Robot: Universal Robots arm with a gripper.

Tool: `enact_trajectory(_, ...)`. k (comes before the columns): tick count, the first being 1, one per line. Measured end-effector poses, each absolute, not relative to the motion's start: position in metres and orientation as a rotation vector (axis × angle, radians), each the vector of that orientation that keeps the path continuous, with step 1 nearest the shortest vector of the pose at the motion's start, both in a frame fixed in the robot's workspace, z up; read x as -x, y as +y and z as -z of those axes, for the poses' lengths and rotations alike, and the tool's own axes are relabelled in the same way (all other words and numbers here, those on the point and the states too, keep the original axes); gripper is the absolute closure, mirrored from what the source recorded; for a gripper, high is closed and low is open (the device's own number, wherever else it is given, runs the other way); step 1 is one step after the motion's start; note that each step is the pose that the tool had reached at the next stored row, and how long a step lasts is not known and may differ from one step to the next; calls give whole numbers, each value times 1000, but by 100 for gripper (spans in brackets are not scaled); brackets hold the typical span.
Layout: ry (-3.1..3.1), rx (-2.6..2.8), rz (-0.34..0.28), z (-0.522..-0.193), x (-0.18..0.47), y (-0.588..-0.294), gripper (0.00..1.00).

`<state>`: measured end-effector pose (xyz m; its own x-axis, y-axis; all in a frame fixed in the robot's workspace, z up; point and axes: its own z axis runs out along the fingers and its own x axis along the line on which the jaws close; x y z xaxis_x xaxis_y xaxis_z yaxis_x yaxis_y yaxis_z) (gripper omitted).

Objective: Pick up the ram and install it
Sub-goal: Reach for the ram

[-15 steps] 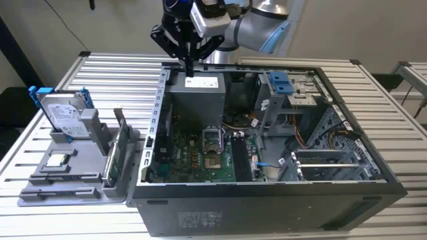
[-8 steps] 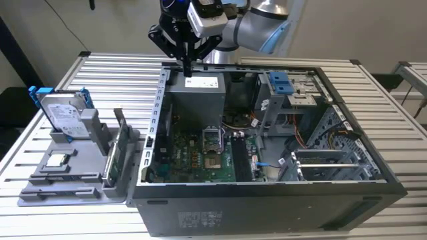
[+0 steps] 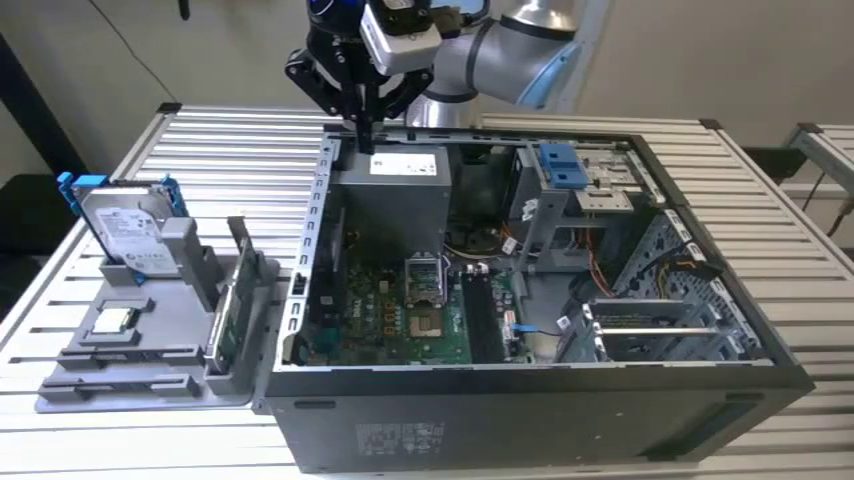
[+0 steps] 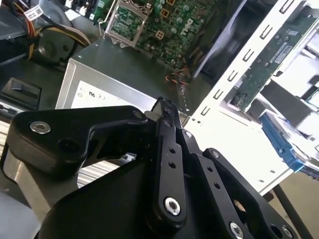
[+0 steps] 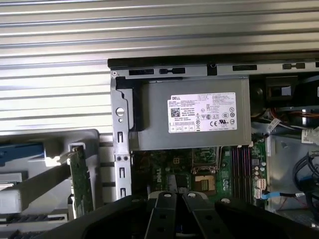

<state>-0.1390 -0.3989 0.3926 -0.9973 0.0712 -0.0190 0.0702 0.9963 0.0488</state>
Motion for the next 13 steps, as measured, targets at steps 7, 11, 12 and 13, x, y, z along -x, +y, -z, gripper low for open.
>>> enact_trajectory(7,3118,-110,-75,-393,149,-399,89)
enact_trajectory(11,3118,-110,-75,-393,158,-399,89)
enact_trajectory(12,3118,-110,-75,-393,160,-399,89)
enact_trajectory(13,3118,-110,-75,-393,163,-399,89)
